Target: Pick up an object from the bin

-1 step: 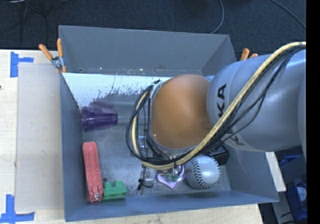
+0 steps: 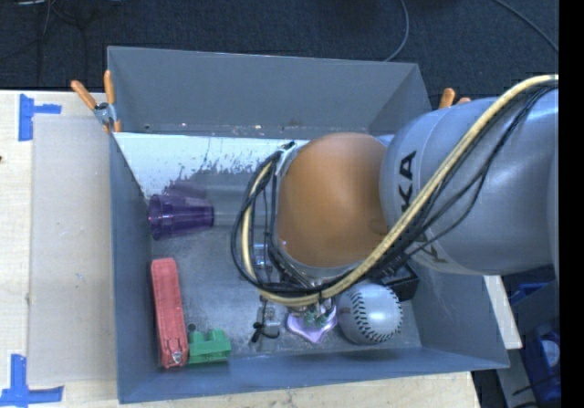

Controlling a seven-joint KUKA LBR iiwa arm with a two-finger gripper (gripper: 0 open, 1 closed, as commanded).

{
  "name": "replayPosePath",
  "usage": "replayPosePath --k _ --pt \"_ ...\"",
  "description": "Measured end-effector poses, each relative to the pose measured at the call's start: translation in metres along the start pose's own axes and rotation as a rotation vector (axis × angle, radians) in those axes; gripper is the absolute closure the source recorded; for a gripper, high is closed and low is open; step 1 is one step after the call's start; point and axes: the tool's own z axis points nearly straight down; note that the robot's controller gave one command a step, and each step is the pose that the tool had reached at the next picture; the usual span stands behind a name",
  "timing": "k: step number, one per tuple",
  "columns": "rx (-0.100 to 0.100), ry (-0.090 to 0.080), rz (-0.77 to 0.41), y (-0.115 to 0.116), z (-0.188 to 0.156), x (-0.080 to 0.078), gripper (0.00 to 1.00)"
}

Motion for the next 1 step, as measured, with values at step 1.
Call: replayPosePath --k 1 --pt "0.000 0.002 -0.124 0.0258 0.0639 -0.0034 0.00"
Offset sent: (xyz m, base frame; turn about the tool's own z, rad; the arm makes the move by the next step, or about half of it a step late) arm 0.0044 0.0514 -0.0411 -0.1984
